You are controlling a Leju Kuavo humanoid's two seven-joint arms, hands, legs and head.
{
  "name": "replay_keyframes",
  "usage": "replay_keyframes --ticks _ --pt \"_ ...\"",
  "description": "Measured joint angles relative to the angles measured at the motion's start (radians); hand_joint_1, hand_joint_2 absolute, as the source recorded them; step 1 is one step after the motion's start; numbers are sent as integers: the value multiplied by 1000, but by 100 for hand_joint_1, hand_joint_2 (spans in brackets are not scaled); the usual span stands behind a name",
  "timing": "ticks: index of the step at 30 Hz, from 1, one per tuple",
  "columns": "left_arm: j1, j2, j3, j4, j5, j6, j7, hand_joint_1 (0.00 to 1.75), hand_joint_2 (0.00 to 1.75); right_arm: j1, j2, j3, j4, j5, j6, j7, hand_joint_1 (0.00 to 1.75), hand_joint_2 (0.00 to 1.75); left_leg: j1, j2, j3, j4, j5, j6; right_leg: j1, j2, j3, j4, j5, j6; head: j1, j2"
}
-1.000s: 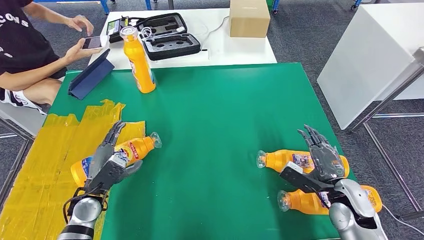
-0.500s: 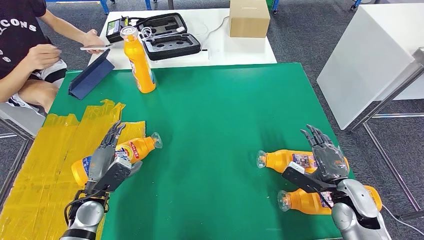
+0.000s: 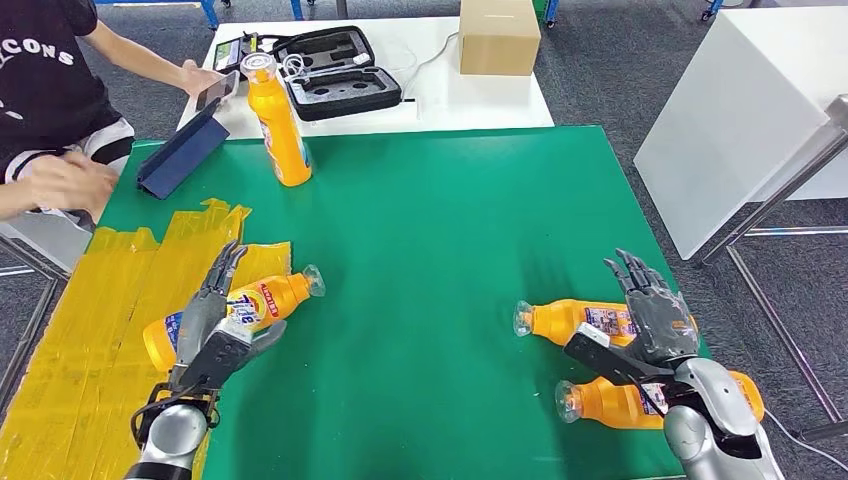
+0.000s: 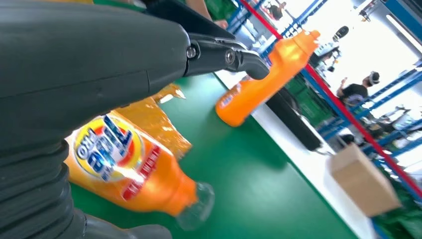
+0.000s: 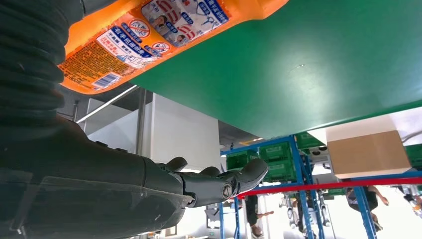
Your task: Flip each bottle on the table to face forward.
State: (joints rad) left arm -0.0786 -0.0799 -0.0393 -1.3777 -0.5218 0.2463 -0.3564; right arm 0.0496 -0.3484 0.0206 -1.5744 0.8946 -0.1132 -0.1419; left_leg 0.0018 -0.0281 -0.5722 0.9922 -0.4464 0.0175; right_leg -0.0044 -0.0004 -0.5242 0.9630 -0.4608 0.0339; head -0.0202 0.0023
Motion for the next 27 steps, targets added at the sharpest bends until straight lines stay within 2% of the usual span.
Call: replay_keyframes --ticks 8,16,27 --pt "20 -3 -3 -57 86 -39 -33 0 175 9 -22 -9 1 2 29 9 0 175 0 0 0 0 0 0 0 0 0 0 0 0 0 0" --pt "66 -1 -54 -208 197 -90 -68 0 175 8 -125 -22 49 -42 131 8 0 175 0 0 0 0 0 0 0 0 0 0 0 0 0 0" --pt "98 0 -75 -259 207 -70 -80 0 175 5 -145 -23 97 -65 159 25 0 175 0 0 0 0 0 0 0 0 0 0 0 0 0 0"
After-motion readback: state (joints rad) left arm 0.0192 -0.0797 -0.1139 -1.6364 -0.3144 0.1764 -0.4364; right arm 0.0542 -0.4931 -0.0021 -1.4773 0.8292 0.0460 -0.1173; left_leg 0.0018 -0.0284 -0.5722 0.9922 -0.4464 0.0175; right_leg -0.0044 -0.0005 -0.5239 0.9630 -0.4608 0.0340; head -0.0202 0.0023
